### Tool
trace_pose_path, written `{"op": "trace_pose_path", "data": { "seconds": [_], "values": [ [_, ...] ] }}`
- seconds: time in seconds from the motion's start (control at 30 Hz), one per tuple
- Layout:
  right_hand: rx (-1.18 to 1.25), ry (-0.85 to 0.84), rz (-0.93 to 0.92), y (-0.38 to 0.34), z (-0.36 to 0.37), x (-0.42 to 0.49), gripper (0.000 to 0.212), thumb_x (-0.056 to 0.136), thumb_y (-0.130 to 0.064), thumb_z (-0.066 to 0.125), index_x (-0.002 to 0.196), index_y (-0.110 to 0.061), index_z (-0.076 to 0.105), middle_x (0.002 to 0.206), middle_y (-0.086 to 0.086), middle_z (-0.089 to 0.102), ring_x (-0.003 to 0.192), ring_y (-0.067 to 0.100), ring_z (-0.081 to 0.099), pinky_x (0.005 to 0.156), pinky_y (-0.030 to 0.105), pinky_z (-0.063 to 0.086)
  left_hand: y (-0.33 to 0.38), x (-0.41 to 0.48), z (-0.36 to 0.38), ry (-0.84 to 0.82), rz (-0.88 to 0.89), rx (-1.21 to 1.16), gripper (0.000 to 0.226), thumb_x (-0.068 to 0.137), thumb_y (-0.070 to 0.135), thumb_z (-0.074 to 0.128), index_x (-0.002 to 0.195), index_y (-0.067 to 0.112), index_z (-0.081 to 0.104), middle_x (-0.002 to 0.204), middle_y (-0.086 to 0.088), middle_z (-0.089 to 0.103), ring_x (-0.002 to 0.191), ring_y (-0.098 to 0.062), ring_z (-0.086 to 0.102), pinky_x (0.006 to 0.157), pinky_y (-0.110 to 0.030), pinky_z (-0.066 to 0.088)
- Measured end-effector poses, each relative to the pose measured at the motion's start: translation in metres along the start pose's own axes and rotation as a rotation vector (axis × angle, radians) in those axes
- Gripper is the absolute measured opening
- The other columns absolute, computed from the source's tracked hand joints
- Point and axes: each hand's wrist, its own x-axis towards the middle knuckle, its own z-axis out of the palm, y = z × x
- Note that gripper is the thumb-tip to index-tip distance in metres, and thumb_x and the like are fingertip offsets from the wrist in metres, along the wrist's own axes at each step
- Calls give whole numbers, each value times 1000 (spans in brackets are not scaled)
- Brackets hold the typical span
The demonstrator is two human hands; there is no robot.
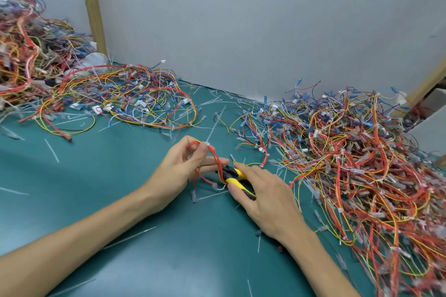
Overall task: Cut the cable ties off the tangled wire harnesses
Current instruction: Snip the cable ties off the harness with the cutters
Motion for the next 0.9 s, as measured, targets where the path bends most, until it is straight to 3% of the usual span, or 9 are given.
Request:
{"op": "trace_pose_path", "data": {
  "seconds": [0.1, 0.27, 0.37, 0.43, 0.5, 0.63, 0.73, 0.8, 0.9],
  "values": [
    [65, 28, 46, 2, 3, -1, 46, 96, -59, 40, 134, -35, 51, 108, -14, 60, 100, 14, 57, 81, 32, 43, 1, -1, -2, 74, -30, -63, 35, 81, 13, 63, 108, 0, 46, 103, -18, 49, 97, -39, 70, 73, -38, 60],
    [202, 119, 213, 0, 10, -1, 48, 94, -63, 36, 128, -35, 54, 109, -16, 60, 99, 14, 57, 80, 34, 45, 5, 1, -8, 216, -26, 246, 27, 86, 10, 67, 102, 1, 48, 92, -10, 59, 77, -23, 73, 69, -42, 60],
    [459, 239, 274, 3, 9, 0, 43, 94, -62, 43, 119, -32, 61, 94, -18, 64, 86, 3, 56, 77, 19, 41, 6, 1, -11, 215, -3, 372, 17, 91, 6, 62, 101, -4, 52, 84, -10, 64, 71, -17, 72, 60, -33, 61],
    [715, 273, 350, 6, 5, 1, 38, 94, -60, 46, 114, -33, 63, 88, -14, 69, 75, 4, 60, 71, 16, 44, 6, 1, -10, 230, 22, 460, 17, 93, 9, 63, 96, -7, 58, 76, -9, 71, 64, -9, 70, 54, -19, 54],
    [1097, 257, 452, 5, -3, 4, 46, 94, -59, 48, 107, -20, 69, 92, 4, 73, 70, 17, 62, 65, 29, 50, 5, 2, -10, 245, 32, 528, 18, 93, 13, 63, 94, -4, 63, 69, -5, 73, 58, -6, 65, 52, -16, 50],
    [1692, 118, 515, 2, -17, 4, 64, 91, -59, 48, 124, -7, 64, 109, 22, 68, 89, 32, 68, 72, 38, 58, 4, 3, -14, 256, 8, 567, 17, 93, 18, 64, 88, 1, 63, 67, -2, 74, 49, -4, 58, 52, -18, 51],
    [1775, 17, 500, -2, -19, 4, 57, 90, -52, 53, 130, -12, 61, 113, 20, 67, 101, 37, 67, 80, 47, 58, 3, 4, -15, 235, 3, 563, 18, 94, 18, 63, 79, 10, 60, 67, -2, 74, 48, -2, 58, 51, -16, 48],
    [1717, -23, 535, -7, -19, 4, 50, 89, -53, 51, 117, -16, 68, 94, 15, 66, 78, 28, 68, 65, 38, 58, 2, 4, -16, 230, 2, 559, 19, 94, 19, 64, 77, 12, 59, 67, -3, 74, 49, -1, 60, 52, -15, 48],
    [1638, -62, 603, -12, -18, 4, 45, 87, -57, 48, 93, -20, 74, 73, 6, 57, 50, 17, 50, 42, 25, 42, 4, 4, -16, 223, -1, 550, 20, 93, 19, 64, 76, 11, 58, 70, -9, 74, 52, -1, 63, 52, -16, 49]
  ]
}}
